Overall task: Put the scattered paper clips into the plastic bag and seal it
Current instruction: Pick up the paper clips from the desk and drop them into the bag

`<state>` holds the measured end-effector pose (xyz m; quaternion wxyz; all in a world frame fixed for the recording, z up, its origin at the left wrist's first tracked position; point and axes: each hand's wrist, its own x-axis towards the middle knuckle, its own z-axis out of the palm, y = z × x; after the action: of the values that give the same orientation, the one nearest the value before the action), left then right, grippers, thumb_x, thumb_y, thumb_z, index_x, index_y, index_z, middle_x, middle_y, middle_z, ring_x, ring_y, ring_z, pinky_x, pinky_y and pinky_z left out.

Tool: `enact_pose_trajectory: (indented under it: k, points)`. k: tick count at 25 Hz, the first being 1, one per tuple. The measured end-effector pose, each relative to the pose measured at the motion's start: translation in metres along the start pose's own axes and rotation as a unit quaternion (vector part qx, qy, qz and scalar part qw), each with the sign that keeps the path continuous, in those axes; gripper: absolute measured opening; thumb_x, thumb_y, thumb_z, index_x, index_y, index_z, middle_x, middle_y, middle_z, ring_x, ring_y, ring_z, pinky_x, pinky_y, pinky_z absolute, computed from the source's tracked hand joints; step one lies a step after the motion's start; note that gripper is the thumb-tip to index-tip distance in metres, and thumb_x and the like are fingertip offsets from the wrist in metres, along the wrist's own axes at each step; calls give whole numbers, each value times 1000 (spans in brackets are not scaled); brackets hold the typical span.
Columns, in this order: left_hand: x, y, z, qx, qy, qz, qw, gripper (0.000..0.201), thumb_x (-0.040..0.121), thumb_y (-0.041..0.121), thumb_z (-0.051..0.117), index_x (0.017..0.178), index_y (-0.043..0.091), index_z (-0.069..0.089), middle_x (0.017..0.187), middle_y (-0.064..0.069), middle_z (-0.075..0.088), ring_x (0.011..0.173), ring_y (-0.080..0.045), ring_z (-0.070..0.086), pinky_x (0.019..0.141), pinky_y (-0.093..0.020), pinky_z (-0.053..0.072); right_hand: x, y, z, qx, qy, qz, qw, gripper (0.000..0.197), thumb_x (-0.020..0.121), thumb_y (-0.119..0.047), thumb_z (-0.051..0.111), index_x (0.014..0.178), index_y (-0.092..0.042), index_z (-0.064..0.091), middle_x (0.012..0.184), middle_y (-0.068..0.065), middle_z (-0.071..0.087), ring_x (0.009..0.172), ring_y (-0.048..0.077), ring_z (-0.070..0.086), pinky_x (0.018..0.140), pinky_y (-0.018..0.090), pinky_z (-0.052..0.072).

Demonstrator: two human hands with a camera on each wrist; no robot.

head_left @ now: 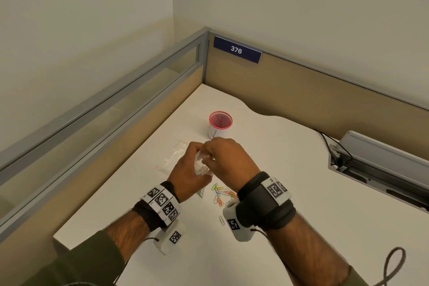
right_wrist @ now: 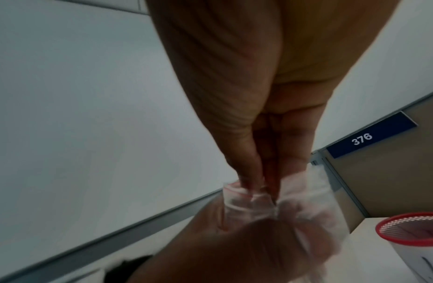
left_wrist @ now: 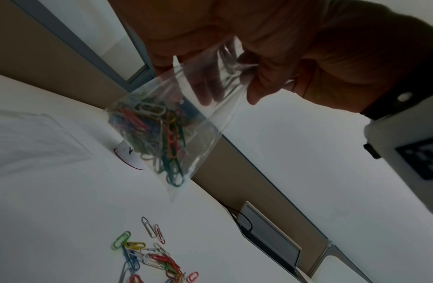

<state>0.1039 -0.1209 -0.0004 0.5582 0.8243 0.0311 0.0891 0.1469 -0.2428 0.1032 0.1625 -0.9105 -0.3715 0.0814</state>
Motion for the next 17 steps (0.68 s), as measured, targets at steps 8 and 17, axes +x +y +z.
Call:
enact_pose_trajectory:
  k: [8, 17]
  points:
    - [-9, -2, -14, -43, 12, 17, 999, 52, 72, 9, 75, 115, 20, 47, 115, 6, 64, 113, -14, 62, 99, -33, 51, -11, 87, 19, 113, 143, 108, 977, 11, 88, -13, 61, 95, -14, 70, 95, 1, 70, 86, 17, 64, 80, 31, 54]
    - [-10, -8, -42, -62, 60, -5, 996, 48, 77, 0, 75, 113, 16, 48, 109, 1, 68, 113, -16, 64, 98, -32, 52, -15, 147, 148, -12, -120, 238, 964, 33, 91, -11, 50, 124, -15, 57, 123, 9, 49, 119, 27, 47, 99, 37, 46]
